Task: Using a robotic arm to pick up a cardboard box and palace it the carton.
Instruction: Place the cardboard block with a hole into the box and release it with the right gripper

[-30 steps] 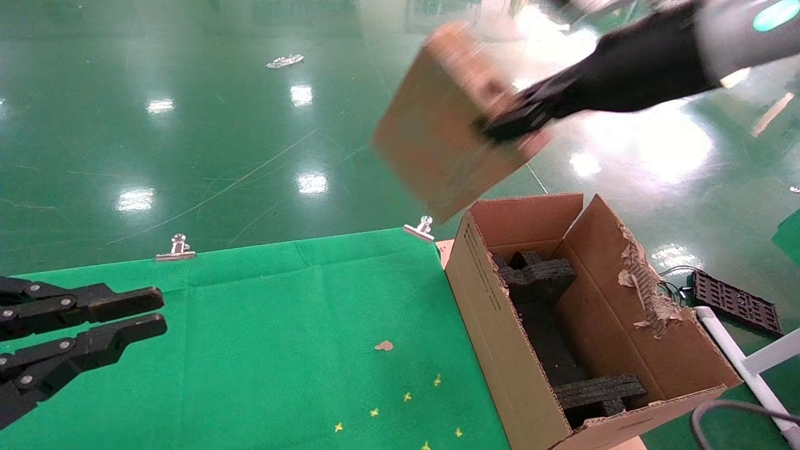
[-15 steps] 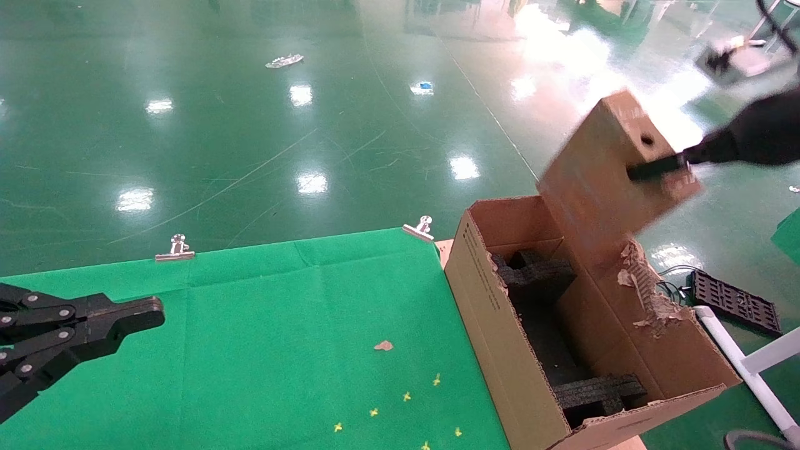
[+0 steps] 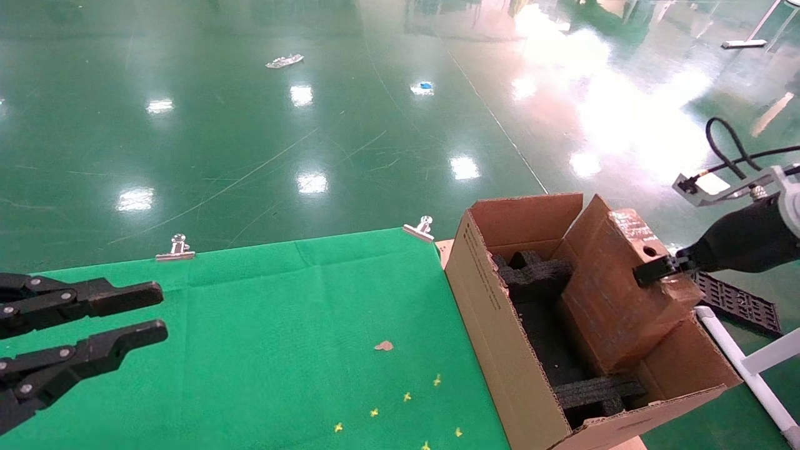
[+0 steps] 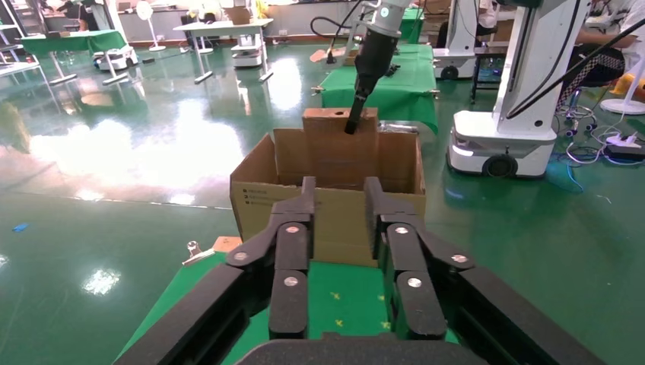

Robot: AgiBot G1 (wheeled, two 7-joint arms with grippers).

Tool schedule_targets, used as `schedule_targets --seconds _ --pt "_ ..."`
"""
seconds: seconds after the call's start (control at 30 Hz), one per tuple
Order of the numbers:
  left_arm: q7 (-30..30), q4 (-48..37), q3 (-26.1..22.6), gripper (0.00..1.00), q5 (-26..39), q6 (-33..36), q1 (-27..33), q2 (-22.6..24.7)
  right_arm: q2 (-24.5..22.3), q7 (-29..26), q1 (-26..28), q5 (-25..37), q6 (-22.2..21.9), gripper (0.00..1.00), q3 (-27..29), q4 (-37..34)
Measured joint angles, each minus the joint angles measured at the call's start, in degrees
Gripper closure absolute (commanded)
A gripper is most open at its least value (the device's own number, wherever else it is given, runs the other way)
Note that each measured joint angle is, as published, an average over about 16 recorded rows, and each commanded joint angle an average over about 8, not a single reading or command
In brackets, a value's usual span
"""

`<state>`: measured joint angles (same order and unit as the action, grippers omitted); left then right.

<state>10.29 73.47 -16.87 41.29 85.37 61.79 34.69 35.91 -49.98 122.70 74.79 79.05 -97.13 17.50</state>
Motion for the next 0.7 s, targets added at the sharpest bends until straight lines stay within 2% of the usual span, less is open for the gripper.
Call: schedule_targets --seconds 0.37,0.7 --pt "-0.02 0.0 -0.04 0.0 -0.02 -0.02 0.01 -0.01 3.21 1.87 -6.52 -0.51 -2.99 1.0 -0.22 -6.08" --pt "-0.03 0.0 -0.07 0.0 -0.05 -0.03 0.02 -0.03 6.31 3.42 -16.08 -3.35 -9.19 1.0 1.2 -9.41"
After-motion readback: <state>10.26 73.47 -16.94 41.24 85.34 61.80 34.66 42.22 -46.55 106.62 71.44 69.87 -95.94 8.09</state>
